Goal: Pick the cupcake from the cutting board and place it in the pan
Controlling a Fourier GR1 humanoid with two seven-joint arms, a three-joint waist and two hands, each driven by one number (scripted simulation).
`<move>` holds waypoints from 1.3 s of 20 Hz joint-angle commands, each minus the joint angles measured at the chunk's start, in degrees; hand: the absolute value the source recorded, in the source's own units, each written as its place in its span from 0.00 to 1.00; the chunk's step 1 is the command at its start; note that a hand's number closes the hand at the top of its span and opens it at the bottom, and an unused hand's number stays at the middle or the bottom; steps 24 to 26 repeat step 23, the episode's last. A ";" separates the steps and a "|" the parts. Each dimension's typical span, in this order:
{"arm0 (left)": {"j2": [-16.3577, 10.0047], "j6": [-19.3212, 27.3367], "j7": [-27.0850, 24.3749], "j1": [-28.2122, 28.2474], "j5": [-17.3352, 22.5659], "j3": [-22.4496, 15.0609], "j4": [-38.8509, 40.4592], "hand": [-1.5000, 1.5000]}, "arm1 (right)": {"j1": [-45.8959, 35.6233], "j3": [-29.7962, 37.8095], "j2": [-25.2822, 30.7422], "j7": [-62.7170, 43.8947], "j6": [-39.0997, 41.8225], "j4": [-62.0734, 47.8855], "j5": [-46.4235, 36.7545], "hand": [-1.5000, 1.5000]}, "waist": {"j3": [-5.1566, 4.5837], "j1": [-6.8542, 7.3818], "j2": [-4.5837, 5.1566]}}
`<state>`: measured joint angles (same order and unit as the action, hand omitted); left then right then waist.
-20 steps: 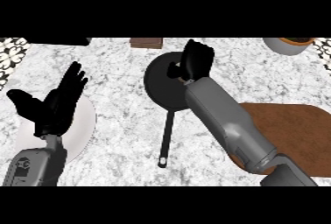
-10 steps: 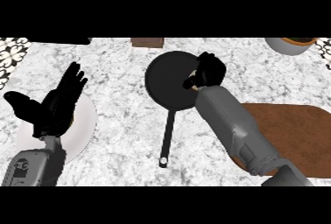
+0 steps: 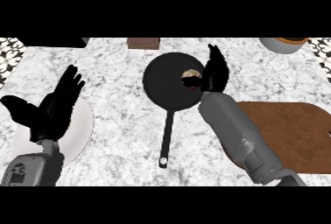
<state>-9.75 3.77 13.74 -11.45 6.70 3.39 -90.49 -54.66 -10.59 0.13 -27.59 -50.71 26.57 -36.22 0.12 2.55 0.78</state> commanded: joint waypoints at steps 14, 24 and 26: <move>0.15 1.30 -0.81 4.47 -0.73 1.75 -2.19 0.50 | 43.74 -6.37 4.12 18.48 8.25 57.83 19.67 0.00 | -0.14 -4.13 -1.32; 0.14 0.82 0.75 -1.03 -0.94 2.96 1.99 0.50 | 58.10 -7.29 6.63 18.99 9.69 70.99 16.66 0.00 | -0.12 -2.87 -0.83; 0.14 0.82 0.75 -1.03 -0.94 2.96 1.99 0.50 | 58.10 -7.29 6.63 18.99 9.69 70.99 16.66 0.00 | -0.12 -2.87 -0.83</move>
